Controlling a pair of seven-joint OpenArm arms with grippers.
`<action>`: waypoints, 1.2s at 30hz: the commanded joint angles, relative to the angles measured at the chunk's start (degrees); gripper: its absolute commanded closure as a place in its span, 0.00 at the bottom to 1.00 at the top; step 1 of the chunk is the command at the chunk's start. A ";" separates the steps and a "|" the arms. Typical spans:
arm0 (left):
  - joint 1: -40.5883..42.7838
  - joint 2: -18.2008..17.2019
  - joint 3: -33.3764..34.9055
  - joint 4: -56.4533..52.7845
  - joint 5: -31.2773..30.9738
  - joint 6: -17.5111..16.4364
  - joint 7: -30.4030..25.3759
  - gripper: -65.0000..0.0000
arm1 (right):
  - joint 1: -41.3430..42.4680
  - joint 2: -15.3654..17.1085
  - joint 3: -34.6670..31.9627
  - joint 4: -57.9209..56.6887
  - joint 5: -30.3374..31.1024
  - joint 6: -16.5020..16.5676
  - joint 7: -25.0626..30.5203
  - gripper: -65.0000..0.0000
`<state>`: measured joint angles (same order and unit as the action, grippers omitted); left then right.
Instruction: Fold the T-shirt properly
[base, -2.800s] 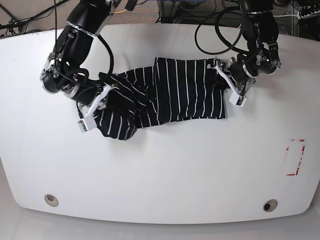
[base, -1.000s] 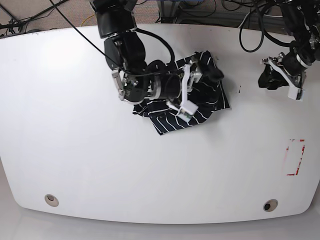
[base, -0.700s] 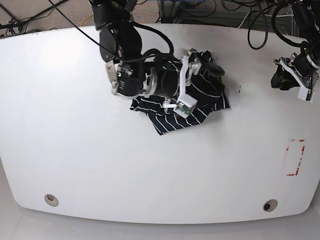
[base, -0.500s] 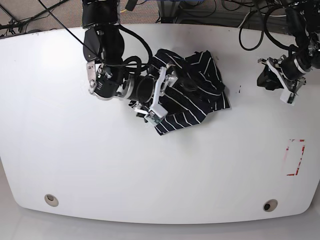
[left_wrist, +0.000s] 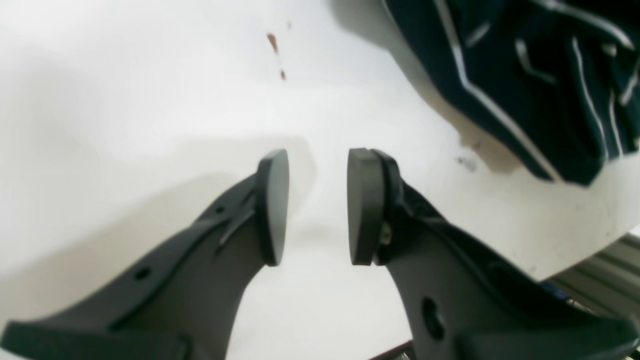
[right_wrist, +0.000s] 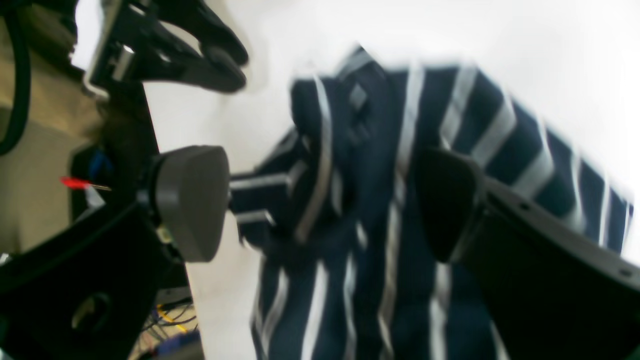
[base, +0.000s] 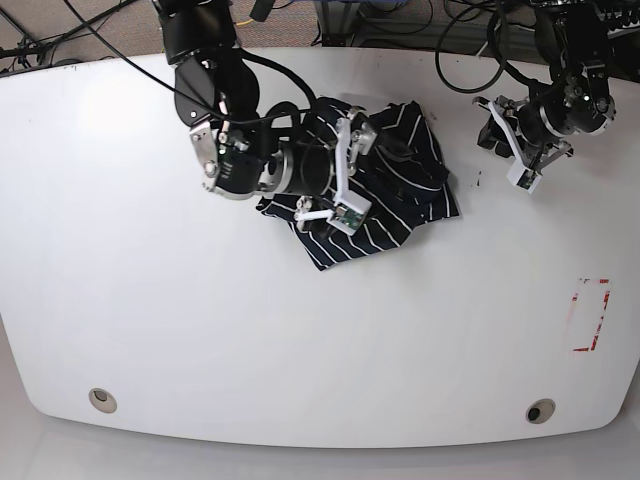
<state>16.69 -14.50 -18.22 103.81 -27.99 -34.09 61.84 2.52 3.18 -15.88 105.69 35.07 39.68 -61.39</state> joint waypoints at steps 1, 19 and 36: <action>-0.12 -0.49 -0.64 0.76 -0.72 -0.07 -1.40 0.74 | 1.48 -2.52 -2.27 -0.33 -6.19 0.32 5.52 0.14; 3.14 -0.49 -11.10 0.67 -0.63 -0.07 -1.40 0.74 | 4.55 -11.05 -8.34 -18.08 -32.04 0.32 26.35 0.48; 3.49 -0.22 -10.66 0.59 -0.63 -0.07 -1.40 0.74 | 3.59 -10.96 -8.52 -13.16 -31.95 -6.05 28.64 1.00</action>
<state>20.27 -14.02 -28.67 103.55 -28.05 -34.11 61.23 4.78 -6.85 -24.43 89.41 2.00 34.41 -34.63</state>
